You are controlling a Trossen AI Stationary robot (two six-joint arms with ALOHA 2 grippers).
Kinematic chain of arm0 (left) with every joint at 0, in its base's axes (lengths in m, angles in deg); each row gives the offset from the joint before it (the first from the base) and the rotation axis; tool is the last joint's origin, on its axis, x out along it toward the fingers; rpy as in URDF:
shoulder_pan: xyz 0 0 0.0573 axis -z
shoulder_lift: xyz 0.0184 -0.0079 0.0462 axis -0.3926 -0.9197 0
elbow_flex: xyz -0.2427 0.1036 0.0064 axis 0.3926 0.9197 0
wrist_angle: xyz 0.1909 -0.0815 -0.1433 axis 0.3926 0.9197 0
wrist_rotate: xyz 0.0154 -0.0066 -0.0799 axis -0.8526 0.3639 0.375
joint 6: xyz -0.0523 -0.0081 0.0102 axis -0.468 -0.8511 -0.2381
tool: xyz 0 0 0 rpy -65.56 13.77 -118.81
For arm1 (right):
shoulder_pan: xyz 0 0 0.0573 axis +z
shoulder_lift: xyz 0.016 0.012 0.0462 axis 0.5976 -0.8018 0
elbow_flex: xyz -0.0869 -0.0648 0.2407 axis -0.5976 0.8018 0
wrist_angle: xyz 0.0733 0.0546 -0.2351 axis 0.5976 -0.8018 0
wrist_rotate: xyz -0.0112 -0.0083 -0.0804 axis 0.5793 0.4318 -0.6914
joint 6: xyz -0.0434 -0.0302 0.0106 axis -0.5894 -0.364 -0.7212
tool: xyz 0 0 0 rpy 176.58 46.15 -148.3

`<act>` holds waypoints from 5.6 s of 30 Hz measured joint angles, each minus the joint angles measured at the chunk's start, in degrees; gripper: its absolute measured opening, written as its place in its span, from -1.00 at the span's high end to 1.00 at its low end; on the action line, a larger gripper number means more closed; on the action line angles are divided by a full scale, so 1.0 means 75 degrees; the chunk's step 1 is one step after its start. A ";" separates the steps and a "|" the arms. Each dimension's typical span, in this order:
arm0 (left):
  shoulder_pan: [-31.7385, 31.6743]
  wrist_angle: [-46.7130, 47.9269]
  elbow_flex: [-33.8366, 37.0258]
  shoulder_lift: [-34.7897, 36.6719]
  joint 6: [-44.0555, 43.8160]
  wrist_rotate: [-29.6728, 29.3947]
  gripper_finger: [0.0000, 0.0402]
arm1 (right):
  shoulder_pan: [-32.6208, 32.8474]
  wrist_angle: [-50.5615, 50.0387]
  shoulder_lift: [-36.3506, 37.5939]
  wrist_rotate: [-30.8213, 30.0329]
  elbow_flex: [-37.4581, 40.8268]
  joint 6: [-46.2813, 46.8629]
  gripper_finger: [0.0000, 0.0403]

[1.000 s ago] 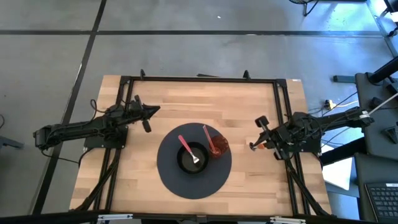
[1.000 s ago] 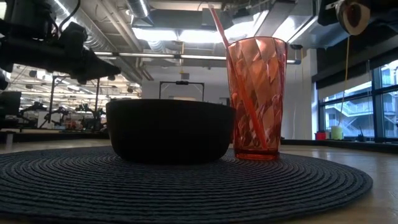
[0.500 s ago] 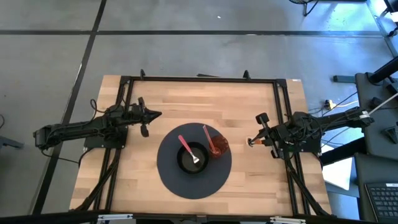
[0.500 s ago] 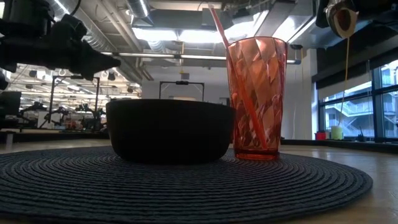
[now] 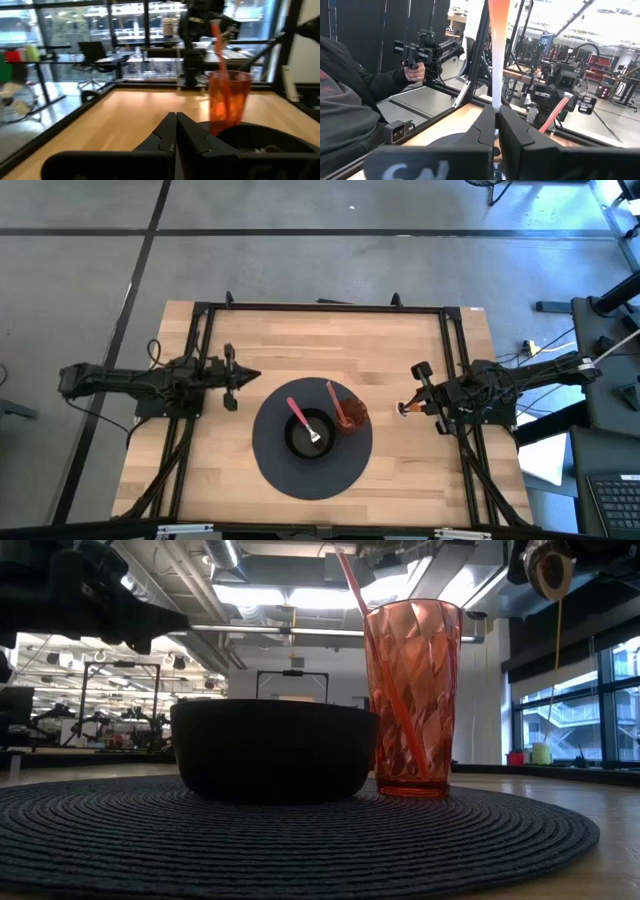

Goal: Pick & Place Utensil
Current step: Put the orange spoon into the black bowl

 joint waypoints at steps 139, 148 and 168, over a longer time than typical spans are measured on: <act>0.0389 0.0268 0.0073 0.0032 0.0851 -0.1319 0.98 | 0.1231 -0.2130 -1.1610 -0.4320 -0.9681 -0.1851 0.95; 0.0389 0.0269 0.0073 0.0029 0.0644 -0.1317 0.98 | 0.1492 -0.1544 -1.1757 -0.6315 -0.9037 -0.0993 0.95; 0.0386 0.0273 0.0073 0.0031 0.0696 -0.1331 0.98 | 0.1078 -0.1269 -1.1927 -0.4961 -0.8262 -0.1642 0.95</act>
